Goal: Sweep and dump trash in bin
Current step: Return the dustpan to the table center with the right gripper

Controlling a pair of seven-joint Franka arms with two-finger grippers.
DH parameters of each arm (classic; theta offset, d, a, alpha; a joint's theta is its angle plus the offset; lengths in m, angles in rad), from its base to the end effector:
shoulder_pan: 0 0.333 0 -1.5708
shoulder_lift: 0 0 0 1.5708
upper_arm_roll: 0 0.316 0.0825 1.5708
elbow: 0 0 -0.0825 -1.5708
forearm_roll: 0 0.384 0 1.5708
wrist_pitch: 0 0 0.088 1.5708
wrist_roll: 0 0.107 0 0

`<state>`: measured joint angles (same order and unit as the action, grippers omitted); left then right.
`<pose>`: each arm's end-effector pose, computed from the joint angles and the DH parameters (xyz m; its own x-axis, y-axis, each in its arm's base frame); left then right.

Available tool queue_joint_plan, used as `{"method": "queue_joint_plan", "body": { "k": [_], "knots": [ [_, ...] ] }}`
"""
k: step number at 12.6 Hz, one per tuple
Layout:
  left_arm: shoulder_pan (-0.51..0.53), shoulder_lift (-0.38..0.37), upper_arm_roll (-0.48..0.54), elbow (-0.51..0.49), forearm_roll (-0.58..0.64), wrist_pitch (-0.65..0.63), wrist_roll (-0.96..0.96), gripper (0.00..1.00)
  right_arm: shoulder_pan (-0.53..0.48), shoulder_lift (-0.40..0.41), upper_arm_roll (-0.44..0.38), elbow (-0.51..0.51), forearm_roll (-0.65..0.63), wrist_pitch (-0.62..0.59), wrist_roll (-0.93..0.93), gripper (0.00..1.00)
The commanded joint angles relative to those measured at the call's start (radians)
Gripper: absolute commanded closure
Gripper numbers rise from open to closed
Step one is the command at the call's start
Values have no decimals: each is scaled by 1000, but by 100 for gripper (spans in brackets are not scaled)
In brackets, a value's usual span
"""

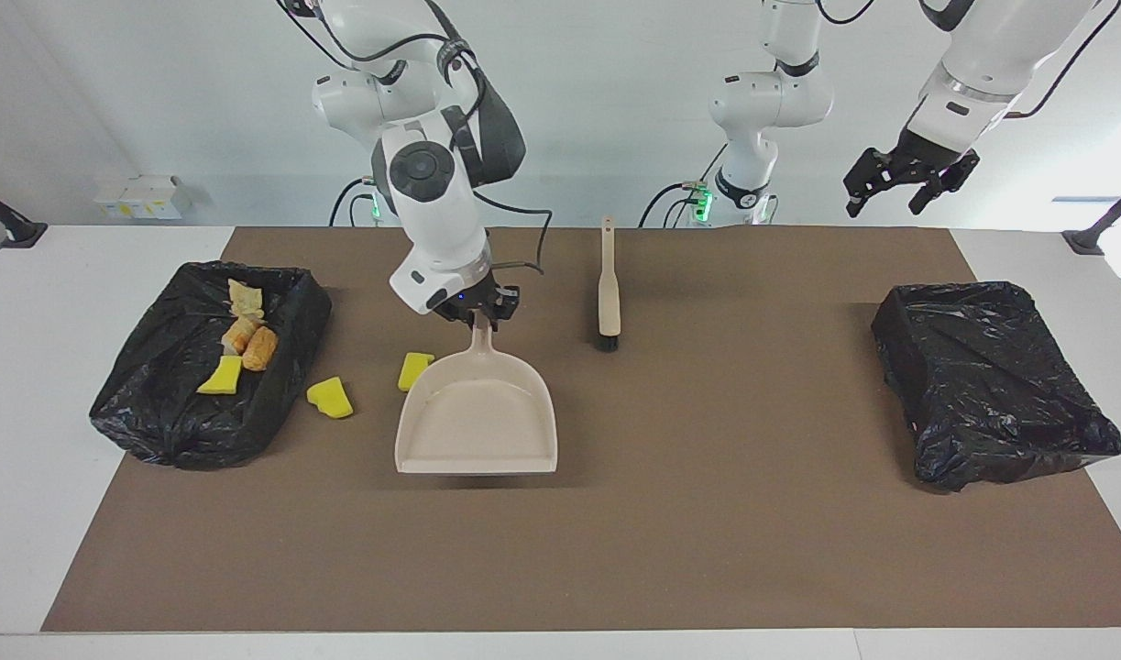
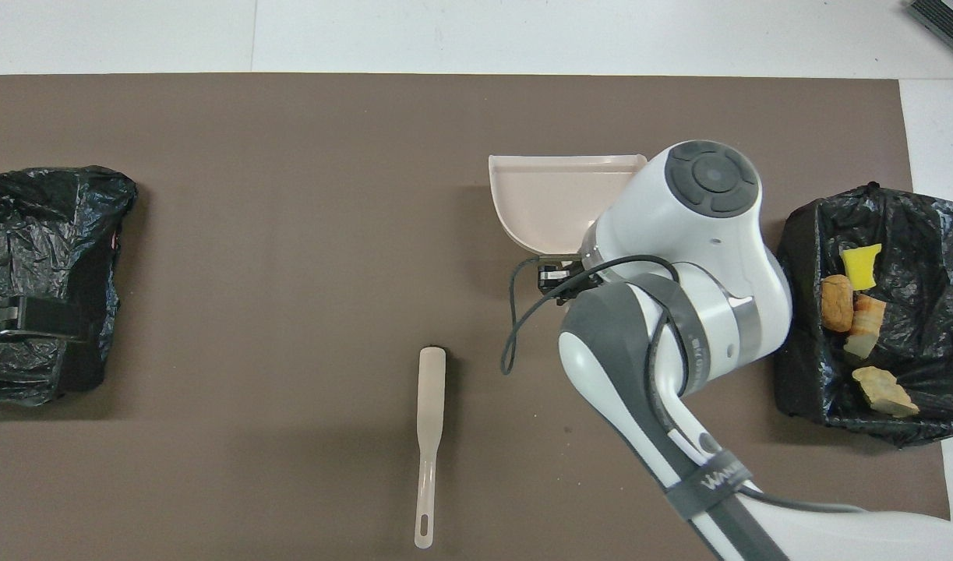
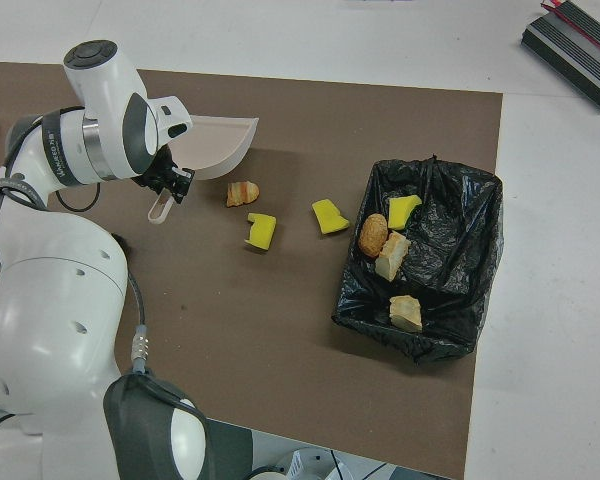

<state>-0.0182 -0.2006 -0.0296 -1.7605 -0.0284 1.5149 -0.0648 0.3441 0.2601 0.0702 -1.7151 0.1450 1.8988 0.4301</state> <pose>0.4833 -0.0278 0.6349 0.9988 0.0163 -0.0464 0.0172 -0.9997 0.0195 0.5704 0.2588 0.4298 0.9889 -0.0618 -0.1352 -0.0761 -0.9917 -0.1038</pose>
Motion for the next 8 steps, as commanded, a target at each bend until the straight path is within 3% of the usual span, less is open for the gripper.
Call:
{"method": "queue_joint_plan", "body": {
  "k": [1, 5, 7, 8],
  "knots": [
    [6, 3, -4, 15, 16, -13, 0, 0, 70, 170, -4, 197, 39, 2, 118, 100],
    [7, 3, -3, 15, 16, -13, 0, 0, 156, 393, -3, 443, 44, 49, 292, 100],
    [6, 3, -4, 15, 16, -13, 0, 0, 176, 445, 6, 479, 42, 81, 314, 100],
    [7, 3, -3, 15, 16, -13, 0, 0, 187, 455, 6, 477, 42, 109, 314, 93]
  ]
}}
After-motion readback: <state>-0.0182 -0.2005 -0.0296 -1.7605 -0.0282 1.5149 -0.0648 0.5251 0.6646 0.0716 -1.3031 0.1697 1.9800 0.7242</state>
